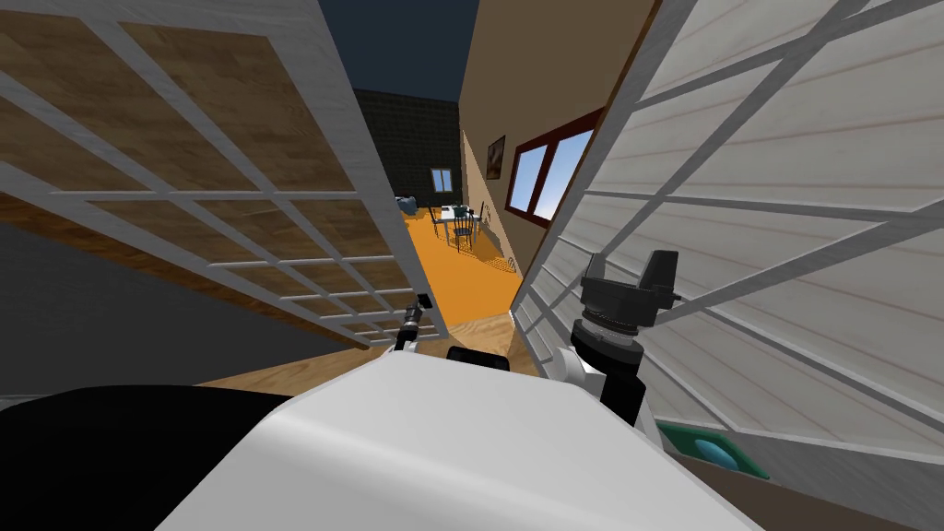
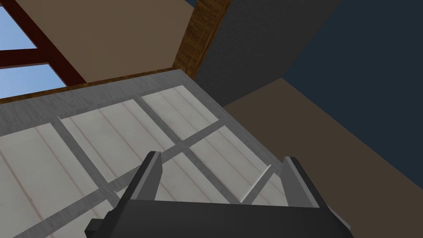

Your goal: Pull the door open

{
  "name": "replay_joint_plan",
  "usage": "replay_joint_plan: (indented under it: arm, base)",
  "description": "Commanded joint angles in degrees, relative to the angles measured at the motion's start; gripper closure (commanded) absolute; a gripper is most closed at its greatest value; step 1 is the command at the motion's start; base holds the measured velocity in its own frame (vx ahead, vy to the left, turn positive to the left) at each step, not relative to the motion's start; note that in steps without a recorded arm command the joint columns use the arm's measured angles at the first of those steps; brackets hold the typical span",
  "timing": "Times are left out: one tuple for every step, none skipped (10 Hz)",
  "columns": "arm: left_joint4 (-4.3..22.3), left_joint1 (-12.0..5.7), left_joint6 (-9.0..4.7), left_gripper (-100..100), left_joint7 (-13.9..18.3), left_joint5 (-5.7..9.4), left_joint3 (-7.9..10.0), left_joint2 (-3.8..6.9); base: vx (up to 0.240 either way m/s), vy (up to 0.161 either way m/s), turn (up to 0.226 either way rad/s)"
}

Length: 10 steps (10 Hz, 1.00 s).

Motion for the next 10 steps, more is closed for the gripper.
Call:
replay_joint_plan:
  arm:
    - [-0.33, -0.71, -0.27, 100, 2.36, 0.28, -1.45, -0.85]
    - [0.01, -1.01, -0.3, 100, 3.97, 1.0, -1.94, -0.69]
    - [0.01, -1.01, -0.3, 100, 4.75, 1.0, -1.94, -0.69]
    - [-0.46, -0.15, 0.38, -100, 6.05, 2.26, -1.11, 0.0]
    - [-0.52, -0.2, 0.4, -100, 7.19, 2.7, -1.27, -0.07]
    - [-0.59, -0.27, 0.44, -100, 8.85, 3.33, -1.51, -0.15]
    - [-0.67, -0.34, 0.47, -100, 10.47, 3.96, -1.75, -0.24]
    - [-0.77, -0.42, 0.51, -100, 11.99, 4.75, -2.06, -0.36]
    - [-0.77, -0.42, 0.51, -100, 12.53, 4.75, -2.06, -0.36]
    - [-0.87, -0.51, 0.55, -100, 14.55, 5.53, -2.36, -0.47]
  base:
    - [-0.018, 0.001, -0.038]
    - [-0.051, 0.009, -0.031]
    - [-0.047, 0.007, -0.044]
    - [-0.038, 0.03, 0.002]
    - [-0.051, 0.025, -0.025]
    - [-0.073, -0.02, -0.079]
    - [-0.071, -0.04, -0.076]
    - [-0.063, -0.037, -0.05]
    - [-0.048, -0.009, -0.009]
    - [-0.044, 0.008, -0.033]
